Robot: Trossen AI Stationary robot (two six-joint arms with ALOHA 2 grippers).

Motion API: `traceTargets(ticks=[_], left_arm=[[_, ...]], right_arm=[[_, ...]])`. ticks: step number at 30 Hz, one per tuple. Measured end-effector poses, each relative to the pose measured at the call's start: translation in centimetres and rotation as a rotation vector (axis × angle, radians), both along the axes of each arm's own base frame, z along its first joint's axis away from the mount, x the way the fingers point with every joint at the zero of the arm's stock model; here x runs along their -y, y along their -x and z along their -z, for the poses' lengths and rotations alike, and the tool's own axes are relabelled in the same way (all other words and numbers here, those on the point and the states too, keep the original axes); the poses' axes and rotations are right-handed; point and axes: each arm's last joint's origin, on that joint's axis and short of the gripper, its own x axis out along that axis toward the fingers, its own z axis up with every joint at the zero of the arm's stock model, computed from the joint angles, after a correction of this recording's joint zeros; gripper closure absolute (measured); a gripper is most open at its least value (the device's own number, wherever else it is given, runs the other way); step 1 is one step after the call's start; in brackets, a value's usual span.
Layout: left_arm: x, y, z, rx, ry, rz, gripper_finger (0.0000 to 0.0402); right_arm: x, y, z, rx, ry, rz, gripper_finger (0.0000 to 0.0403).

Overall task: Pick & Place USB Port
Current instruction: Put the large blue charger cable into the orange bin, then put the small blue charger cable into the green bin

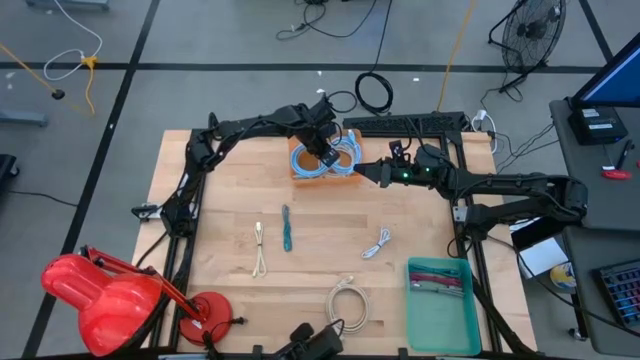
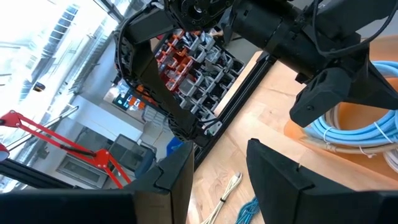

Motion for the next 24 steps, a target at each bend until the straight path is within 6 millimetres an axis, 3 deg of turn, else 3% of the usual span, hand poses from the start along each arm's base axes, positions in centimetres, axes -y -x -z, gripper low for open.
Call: traceTargets(ticks=[6,12,24], left_arm=[[0.0,0.1,-0.2,0.007,0.005,0.009,0.0401],[0.1,0.4,-2.0,0.044,-0.021,0.015,0.0401],[1.4,2.6,-9.1,0.221,-0.037,0.082,0.0401]], right_arm=[[0.0,0.0,0.0,0.001,-0.004,0.001,0.0261],[0.0,0.0,0.0,0.001,-0.005,0.002,0.0261],[0.0,0.0,0.0,0.003,-0.007,0.007,0.0261]])
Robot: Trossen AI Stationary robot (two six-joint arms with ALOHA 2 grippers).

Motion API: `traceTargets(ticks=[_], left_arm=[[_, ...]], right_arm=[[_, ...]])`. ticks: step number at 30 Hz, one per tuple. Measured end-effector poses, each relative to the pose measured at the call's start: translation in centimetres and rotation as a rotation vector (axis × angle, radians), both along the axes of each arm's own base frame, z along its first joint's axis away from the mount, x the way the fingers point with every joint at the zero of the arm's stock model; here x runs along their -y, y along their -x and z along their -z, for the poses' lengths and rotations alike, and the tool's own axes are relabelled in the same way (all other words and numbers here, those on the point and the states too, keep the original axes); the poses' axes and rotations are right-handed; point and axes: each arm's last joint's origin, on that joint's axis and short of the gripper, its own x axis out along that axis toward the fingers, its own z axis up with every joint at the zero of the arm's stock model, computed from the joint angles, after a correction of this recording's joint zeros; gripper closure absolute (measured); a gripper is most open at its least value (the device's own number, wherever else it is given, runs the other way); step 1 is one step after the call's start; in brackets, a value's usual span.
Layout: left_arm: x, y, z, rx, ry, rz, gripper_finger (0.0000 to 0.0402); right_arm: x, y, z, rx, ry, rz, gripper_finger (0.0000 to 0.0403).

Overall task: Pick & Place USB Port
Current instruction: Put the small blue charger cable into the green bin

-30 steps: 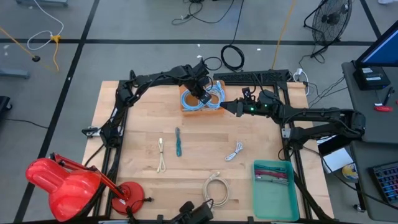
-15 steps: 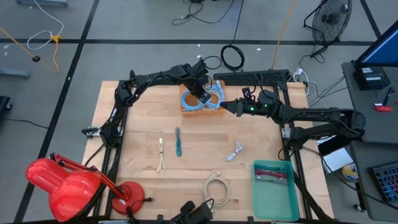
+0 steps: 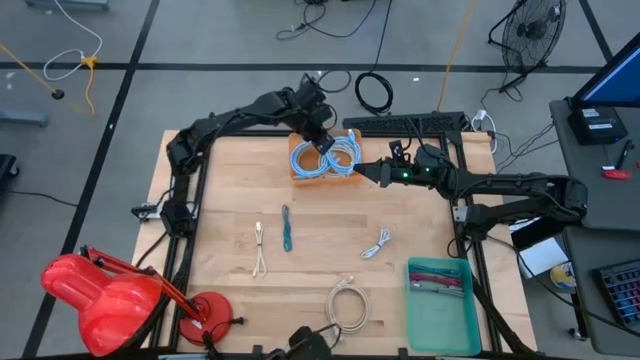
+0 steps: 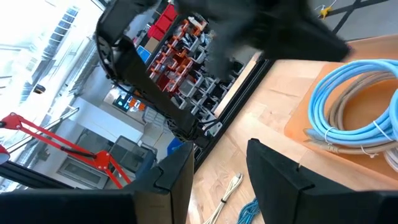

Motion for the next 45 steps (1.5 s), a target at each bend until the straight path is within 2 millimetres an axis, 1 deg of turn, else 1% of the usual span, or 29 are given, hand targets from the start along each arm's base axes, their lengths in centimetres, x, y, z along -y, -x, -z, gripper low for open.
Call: traceTargets(ticks=[3,9,12,14,17,20,26,29,35,37,40,43,45], left_arm=[[1.4,1.1,-2.4,0.035,0.01,0.052,0.0401],[4.9,3.1,-6.7,0.067,-0.026,0.123,0.0401],[6.8,3.8,-8.3,0.074,-0.045,0.138,0.0401],[7.9,4.3,-9.0,0.063,-0.052,0.133,0.0401],[9.7,4.5,-9.8,0.056,-0.062,0.129,0.0401],[11.4,4.5,-10.1,0.02,-0.069,0.121,0.0401],[15.2,3.6,-9.8,-0.04,-0.04,0.079,0.0401],[17.4,3.0,-9.8,-0.032,-0.029,0.041,0.0401],[22.2,2.4,-9.9,-0.03,0.004,-0.057,0.0401],[23.9,2.4,-9.9,-0.028,-0.012,-0.077,0.0401],[26.1,2.6,-9.9,-0.018,-0.02,-0.118,0.0401],[27.6,2.7,-9.9,-0.006,-0.02,-0.161,0.0401],[28.3,2.9,-9.9,-0.001,-0.022,-0.181,0.0401]], right_arm=[[0.0,0.0,0.0,0.008,-0.018,-0.001,0.0261],[-0.1,0.0,-0.1,0.014,-0.04,-0.03,0.0261],[-0.2,0.0,-0.1,0.014,-0.045,-0.074,0.0261],[-0.4,0.0,-0.1,0.013,-0.047,-0.134,0.0261],[-0.9,0.0,-0.1,0.013,-0.041,-0.254,0.0263],[-1.9,0.0,-0.4,0.021,-0.034,-0.37,0.0273],[-4.3,0.7,-1.3,0.026,-0.025,-0.497,0.0316],[-5.6,1.6,-1.3,-0.028,-0.025,-0.548,0.0343],[-8.2,4.0,-1.4,-0.146,-0.021,-0.662,0.0395],[-8.9,4.8,-1.4,-0.167,-0.004,-0.695,0.04],[-9.8,5.7,-1.3,-0.217,-0.003,-0.691,0.0395],[-10.5,6.2,-0.9,-0.274,0.009,-0.696,0.0399],[-10.8,6.5,-0.2,-0.338,0.031,-0.707,0.0402]])
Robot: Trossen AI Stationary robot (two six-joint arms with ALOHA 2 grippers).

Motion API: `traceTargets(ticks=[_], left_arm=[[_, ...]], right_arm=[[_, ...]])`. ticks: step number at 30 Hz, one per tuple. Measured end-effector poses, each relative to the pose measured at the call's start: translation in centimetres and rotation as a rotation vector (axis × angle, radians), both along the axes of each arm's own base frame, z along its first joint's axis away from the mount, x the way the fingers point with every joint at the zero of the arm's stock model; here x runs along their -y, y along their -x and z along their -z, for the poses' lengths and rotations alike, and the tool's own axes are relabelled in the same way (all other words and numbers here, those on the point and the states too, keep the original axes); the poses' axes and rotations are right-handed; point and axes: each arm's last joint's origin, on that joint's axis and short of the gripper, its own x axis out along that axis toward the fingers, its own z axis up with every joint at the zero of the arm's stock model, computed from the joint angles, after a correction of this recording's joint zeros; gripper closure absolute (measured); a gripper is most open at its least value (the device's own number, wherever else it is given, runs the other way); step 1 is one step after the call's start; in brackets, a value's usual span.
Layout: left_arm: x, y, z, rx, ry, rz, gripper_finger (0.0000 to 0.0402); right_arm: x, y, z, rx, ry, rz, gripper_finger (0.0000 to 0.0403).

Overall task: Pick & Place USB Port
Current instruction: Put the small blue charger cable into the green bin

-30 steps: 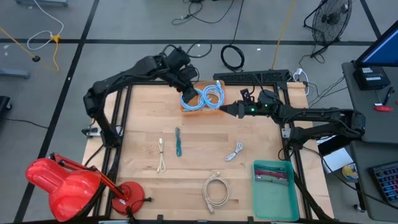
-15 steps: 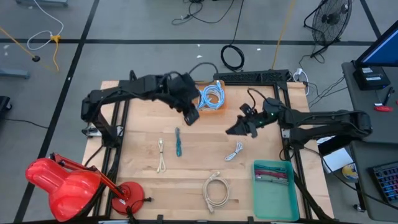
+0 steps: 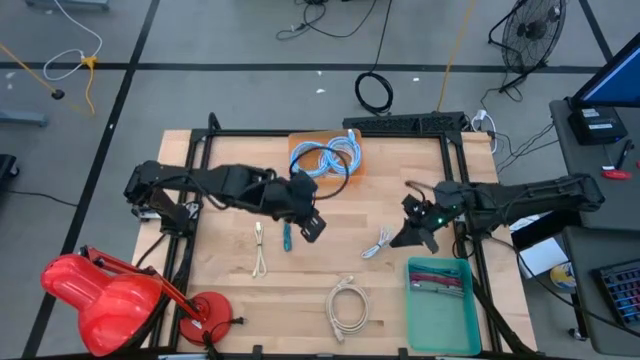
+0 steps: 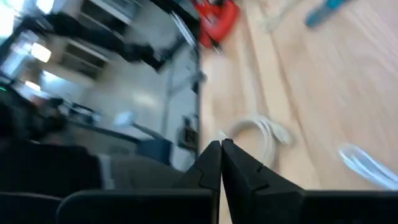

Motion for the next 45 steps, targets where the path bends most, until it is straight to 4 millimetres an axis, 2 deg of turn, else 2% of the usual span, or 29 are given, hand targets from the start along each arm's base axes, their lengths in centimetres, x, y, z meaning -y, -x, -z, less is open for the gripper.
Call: traceTargets(ticks=[6,12,16,24,29,33,39,42,45], left_arm=[[1.5,0.6,0.2,-0.023,0.02,-0.033,0.04],[2.4,0.8,0.2,-0.017,0.009,-0.049,0.04],[2.9,1.2,0.4,-0.035,0.006,-0.059,0.0399],[3.9,1.7,0.5,-0.051,-0.009,-0.08,0.0398],[4.4,2.1,0.7,-0.073,-0.006,-0.082,0.04],[4.7,2.4,0.7,-0.078,-0.017,-0.1,0.0397],[4.9,2.7,0.9,-0.104,-0.01,-0.127,0.0396],[3.9,3.9,1.8,-0.259,0.066,-0.277,0.0399],[2.8,4.9,3.9,-0.44,0.086,-0.424,0.0393]], right_arm=[[-0.5,-0.1,2.8,-0.201,0.175,-0.047,0.0399],[-0.8,-1.9,4.1,-0.16,0.289,-0.158,0.0377],[-1.0,-3.1,5.2,-0.147,0.365,-0.218,0.0329],[-0.8,-4.7,7.9,-0.181,0.564,-0.301,0.0202],[-0.3,-5.1,8.7,-0.195,0.705,-0.288,0.016],[0.1,-5.3,9.4,-0.215,0.751,-0.311,0.0155],[0.5,-5.6,10.0,-0.243,0.753,-0.317,0.017],[0.6,-5.7,10.0,-0.241,0.74,-0.293,0.0177],[0.6,-5.9,9.9,-0.228,0.726,-0.27,0.0181]])
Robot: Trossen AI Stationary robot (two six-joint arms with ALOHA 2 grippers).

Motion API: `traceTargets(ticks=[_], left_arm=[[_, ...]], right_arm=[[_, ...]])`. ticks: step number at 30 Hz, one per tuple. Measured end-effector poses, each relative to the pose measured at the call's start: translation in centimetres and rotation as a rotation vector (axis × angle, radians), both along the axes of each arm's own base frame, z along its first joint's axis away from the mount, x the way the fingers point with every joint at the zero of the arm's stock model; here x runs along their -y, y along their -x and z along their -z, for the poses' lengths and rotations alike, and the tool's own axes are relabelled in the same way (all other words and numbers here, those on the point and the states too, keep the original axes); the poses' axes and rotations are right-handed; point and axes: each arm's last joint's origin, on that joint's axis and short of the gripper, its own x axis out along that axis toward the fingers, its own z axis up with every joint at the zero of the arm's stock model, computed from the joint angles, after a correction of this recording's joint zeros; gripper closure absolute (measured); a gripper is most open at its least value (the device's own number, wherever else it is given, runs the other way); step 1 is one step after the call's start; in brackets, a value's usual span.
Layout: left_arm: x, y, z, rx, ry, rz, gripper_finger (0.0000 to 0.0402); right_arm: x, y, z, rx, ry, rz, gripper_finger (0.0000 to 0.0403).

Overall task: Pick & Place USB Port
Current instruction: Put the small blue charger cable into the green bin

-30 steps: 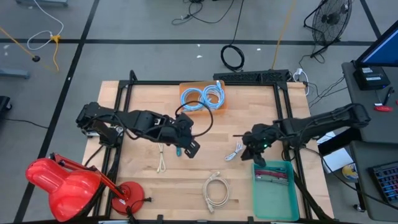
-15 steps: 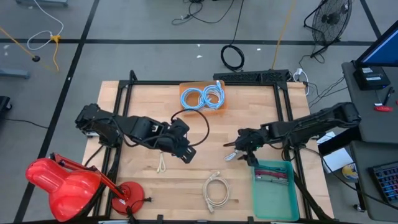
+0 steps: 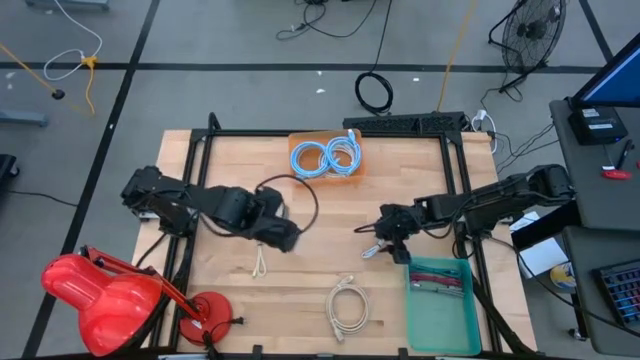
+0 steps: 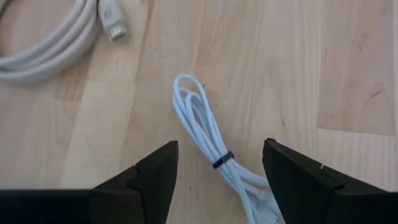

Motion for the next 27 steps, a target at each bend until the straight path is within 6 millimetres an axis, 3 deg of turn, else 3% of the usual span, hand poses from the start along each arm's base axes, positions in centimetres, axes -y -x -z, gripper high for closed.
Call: traceTargets(ticks=[6,11,19,23,27], left_arm=[[-0.9,0.6,6.5,-0.253,0.149,-0.043,0.0348],[-1.7,-0.7,11.5,-0.138,0.247,-0.055,0.0286],[-5.2,-2.2,13.4,0.03,0.196,-0.141,0.0199],[-8.0,-2.3,14.6,0.022,0.187,-0.164,0.0182],[-9.6,-2.9,15.4,0.089,0.225,-0.152,0.0184]], right_arm=[[0.0,-0.1,-0.1,0.01,-0.023,0.03,0.0183],[0.0,-0.2,-0.1,0.003,-0.042,0.058,0.0186],[0.0,-0.2,-0.1,-0.006,-0.066,0.087,0.0186],[-0.1,-0.1,-0.3,-0.009,-0.086,0.107,0.0187],[-0.2,0.0,-0.9,0.019,-0.144,0.096,0.0188]])
